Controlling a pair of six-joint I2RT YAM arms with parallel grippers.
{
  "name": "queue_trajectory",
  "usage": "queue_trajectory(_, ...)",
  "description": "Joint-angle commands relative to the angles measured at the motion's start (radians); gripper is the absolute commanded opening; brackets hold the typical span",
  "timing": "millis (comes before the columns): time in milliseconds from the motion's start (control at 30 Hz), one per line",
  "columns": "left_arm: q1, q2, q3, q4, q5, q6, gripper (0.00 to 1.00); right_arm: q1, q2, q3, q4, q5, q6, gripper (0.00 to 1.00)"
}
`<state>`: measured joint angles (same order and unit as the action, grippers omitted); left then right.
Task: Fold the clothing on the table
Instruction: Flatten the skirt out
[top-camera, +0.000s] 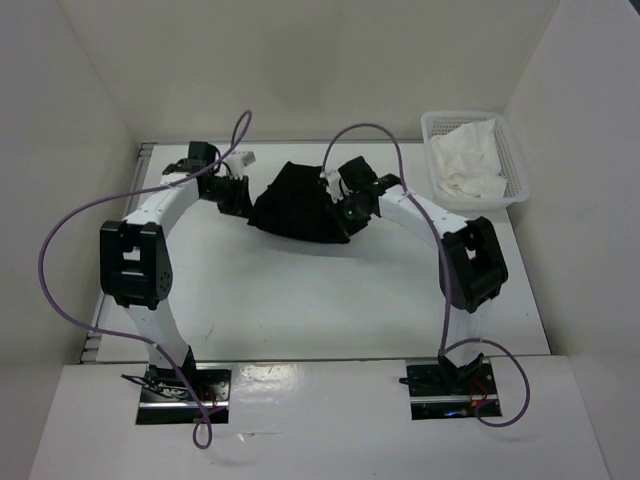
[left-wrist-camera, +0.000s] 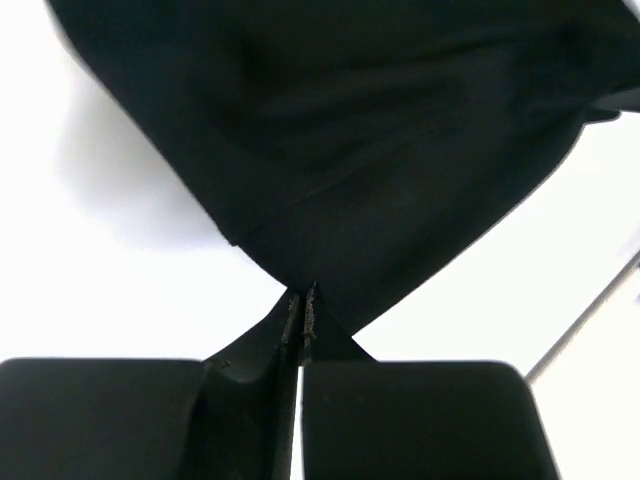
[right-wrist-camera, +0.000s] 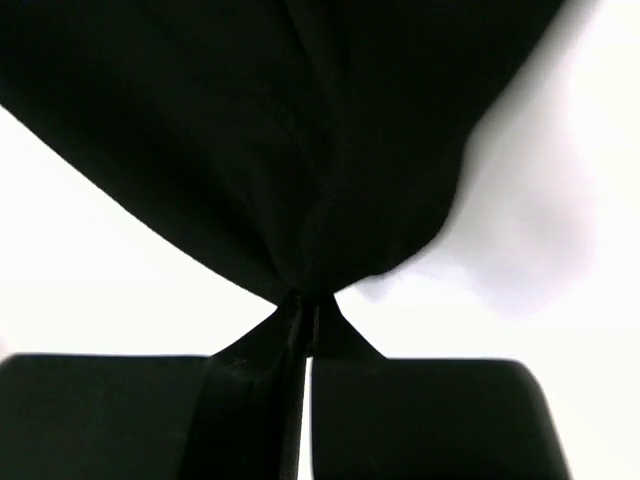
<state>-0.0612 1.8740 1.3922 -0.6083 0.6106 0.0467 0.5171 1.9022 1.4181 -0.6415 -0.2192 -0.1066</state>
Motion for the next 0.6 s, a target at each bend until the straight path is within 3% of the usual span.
queue_trajectory(0,0.011,-0.153,0.198,-0.105,0.011,0.085,0.00,-0.014,-0.198,0.200,-0.073,0.127,-0.094,0.00)
queue_trajectory(100,0.011,-0.223,0.327,-0.162,0.002,0.099,0.00,-0.025,-0.268,0.303,-0.112,0.182,-0.120,0.00)
queue_trajectory(267,0.001,-0.361,0.329,-0.162,0.002,0.120,0.00,-0.034,-0.377,0.331,-0.121,0.208,-0.154,0.00)
queue_trajectory(500,0.001,-0.553,0.266,-0.182,-0.022,0.154,0.00,-0.048,-0.494,0.341,-0.202,0.089,-0.209,0.00)
queue_trajectory(567,0.014,-0.594,0.257,-0.198,-0.022,0.163,0.00,-0.063,-0.494,0.369,-0.236,-0.009,-0.238,0.00)
